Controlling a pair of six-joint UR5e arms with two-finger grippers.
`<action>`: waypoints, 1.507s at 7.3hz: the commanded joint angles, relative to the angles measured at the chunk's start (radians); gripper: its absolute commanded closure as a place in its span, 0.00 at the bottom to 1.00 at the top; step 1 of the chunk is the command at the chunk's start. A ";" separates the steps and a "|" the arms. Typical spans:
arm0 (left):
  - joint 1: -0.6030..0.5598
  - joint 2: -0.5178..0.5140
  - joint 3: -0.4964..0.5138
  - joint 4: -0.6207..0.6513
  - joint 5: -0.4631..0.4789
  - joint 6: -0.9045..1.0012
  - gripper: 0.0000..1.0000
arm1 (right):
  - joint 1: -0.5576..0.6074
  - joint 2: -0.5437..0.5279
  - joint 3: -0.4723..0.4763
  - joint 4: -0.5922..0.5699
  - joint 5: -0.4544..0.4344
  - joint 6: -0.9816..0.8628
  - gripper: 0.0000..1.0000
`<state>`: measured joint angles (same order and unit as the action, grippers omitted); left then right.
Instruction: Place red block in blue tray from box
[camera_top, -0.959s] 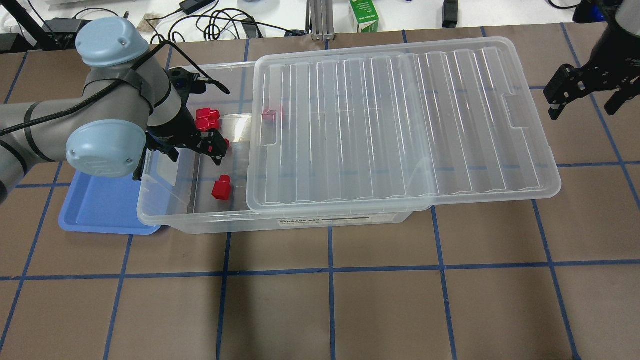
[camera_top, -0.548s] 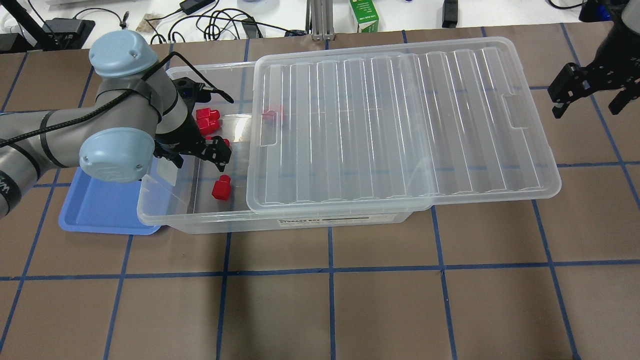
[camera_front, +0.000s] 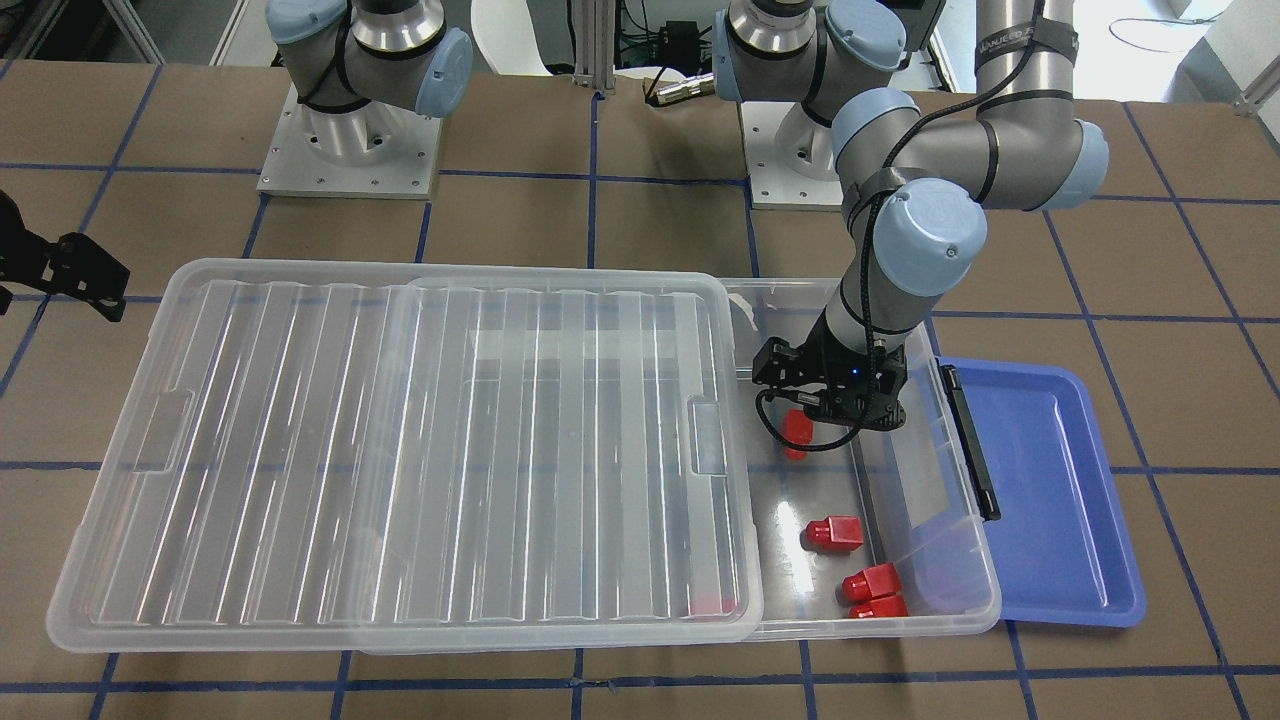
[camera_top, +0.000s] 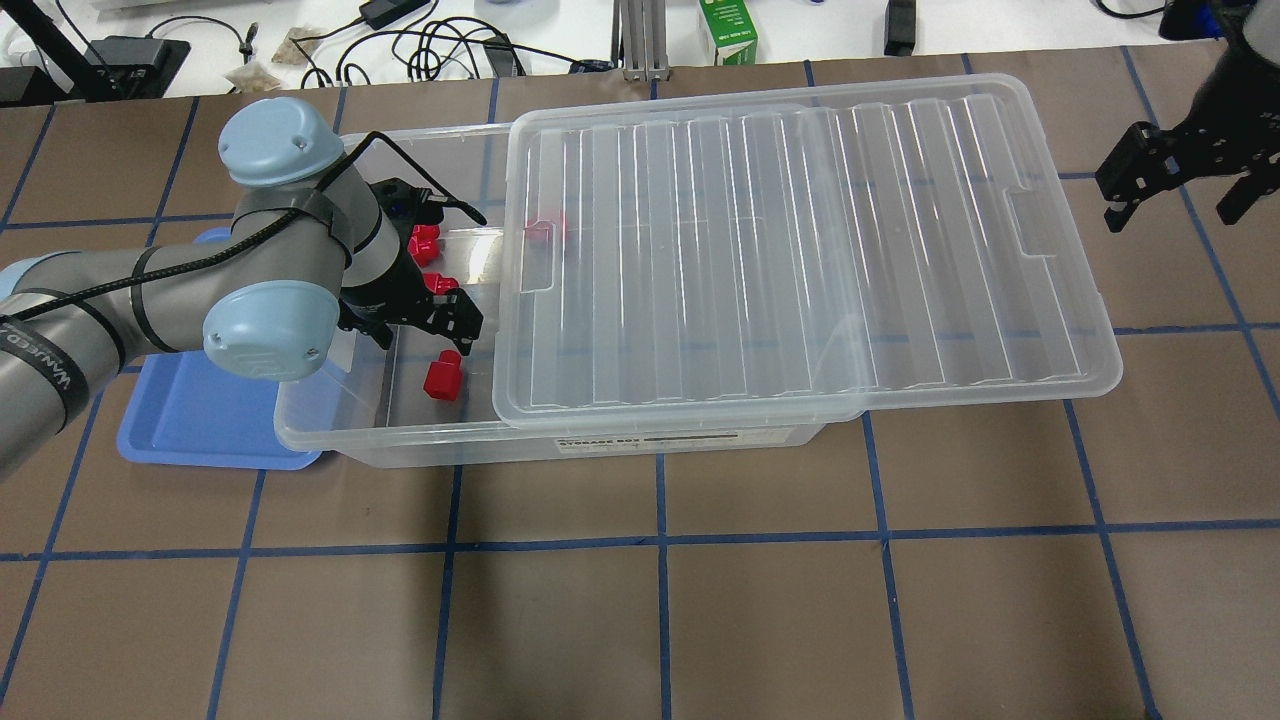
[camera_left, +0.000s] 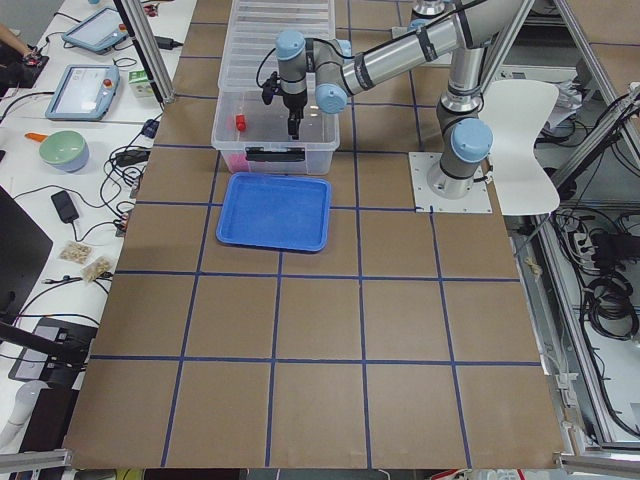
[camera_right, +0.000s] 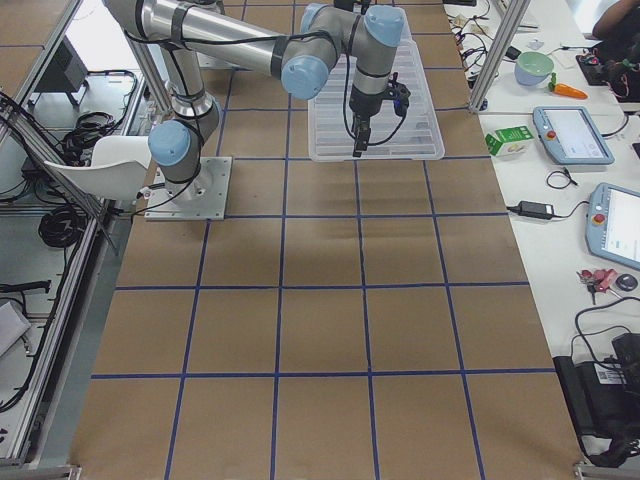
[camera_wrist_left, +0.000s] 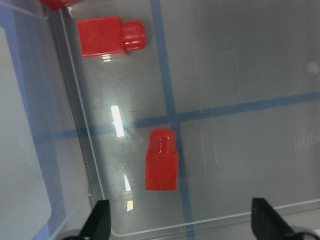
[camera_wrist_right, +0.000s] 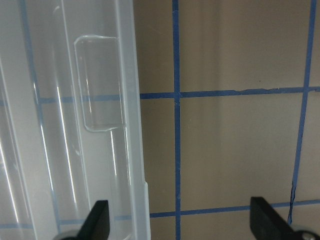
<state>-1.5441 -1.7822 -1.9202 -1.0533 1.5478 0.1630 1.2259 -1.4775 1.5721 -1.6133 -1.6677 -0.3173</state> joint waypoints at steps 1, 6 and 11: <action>0.010 -0.017 -0.016 0.024 -0.002 -0.002 0.00 | 0.000 0.000 0.002 0.001 -0.001 0.000 0.00; 0.010 -0.085 -0.037 0.099 0.002 -0.026 0.00 | -0.002 0.000 0.002 0.007 -0.003 -0.009 0.00; 0.012 -0.146 -0.039 0.110 0.002 -0.036 0.04 | -0.002 0.000 0.011 0.000 -0.004 -0.013 0.00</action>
<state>-1.5318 -1.9116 -1.9588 -0.9445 1.5494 0.1289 1.2241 -1.4772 1.5822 -1.6137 -1.6717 -0.3291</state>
